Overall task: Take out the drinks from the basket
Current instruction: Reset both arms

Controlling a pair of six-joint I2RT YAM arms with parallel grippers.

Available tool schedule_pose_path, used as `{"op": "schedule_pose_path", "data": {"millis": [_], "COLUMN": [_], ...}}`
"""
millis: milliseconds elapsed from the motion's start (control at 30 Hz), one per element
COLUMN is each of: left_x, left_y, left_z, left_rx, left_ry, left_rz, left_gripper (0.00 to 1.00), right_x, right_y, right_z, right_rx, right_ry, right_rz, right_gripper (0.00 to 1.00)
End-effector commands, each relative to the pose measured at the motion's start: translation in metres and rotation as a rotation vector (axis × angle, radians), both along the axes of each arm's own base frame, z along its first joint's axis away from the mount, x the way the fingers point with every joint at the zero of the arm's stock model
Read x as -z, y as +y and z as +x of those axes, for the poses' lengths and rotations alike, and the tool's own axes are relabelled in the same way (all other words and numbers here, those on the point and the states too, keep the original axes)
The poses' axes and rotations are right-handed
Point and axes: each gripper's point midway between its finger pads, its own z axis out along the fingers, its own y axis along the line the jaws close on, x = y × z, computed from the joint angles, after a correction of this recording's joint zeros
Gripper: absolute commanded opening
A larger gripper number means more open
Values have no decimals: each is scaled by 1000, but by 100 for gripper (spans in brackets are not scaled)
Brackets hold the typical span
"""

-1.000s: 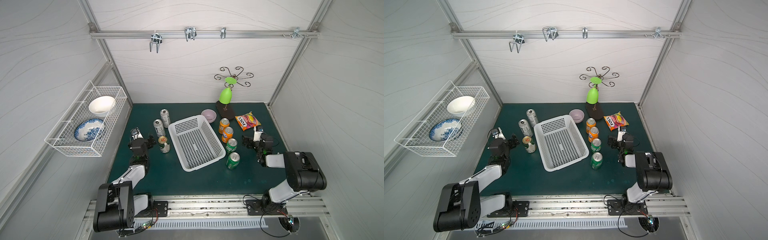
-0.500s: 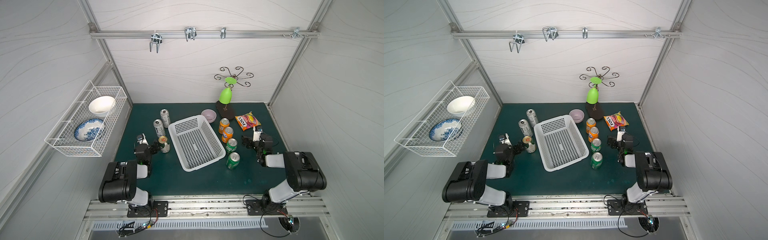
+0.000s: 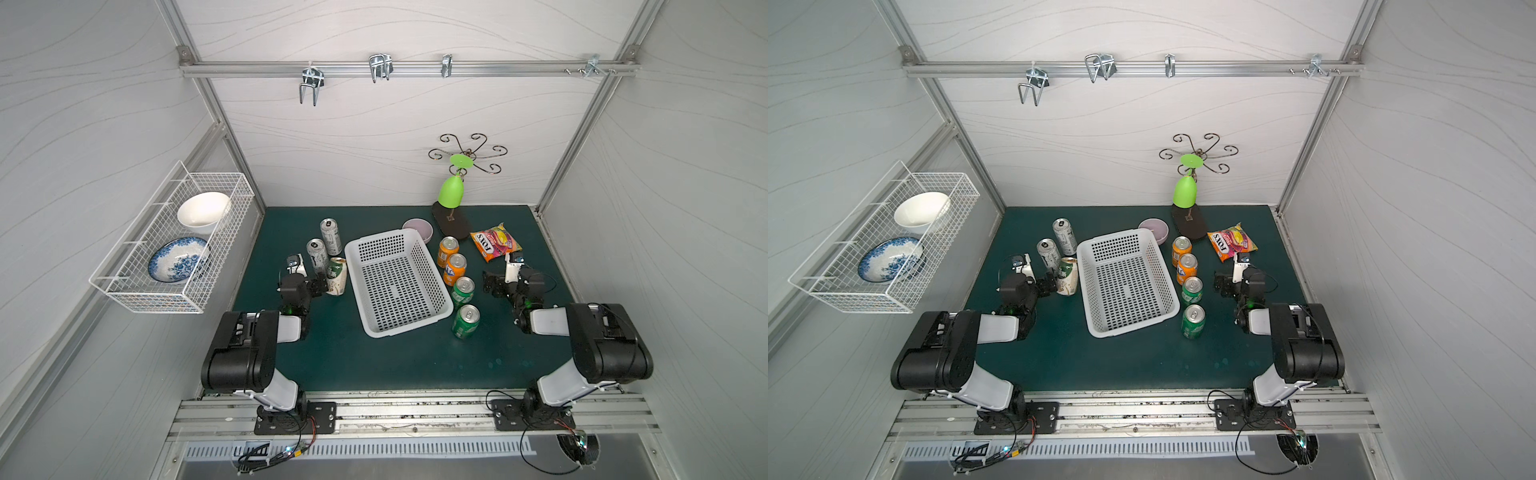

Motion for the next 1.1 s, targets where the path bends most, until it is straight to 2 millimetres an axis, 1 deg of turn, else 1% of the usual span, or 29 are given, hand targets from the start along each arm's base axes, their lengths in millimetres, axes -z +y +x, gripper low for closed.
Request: {"op": "schedule_pose_path", "data": {"millis": [0,1067], "left_x": [-10,-10], "left_y": [1,1], "left_z": [6,6], "left_rx": [-1,-2], "left_ry": [-33,-30], "left_rz": [17,16], "left_gripper": [99,99], "right_x": [-7,-7], "right_y": [1,3], "right_z": [6,6], "right_rx": [-4,-7], "right_ry": [-18,-17], "right_rz": [-18,-28], "right_gripper": [99,99]}}
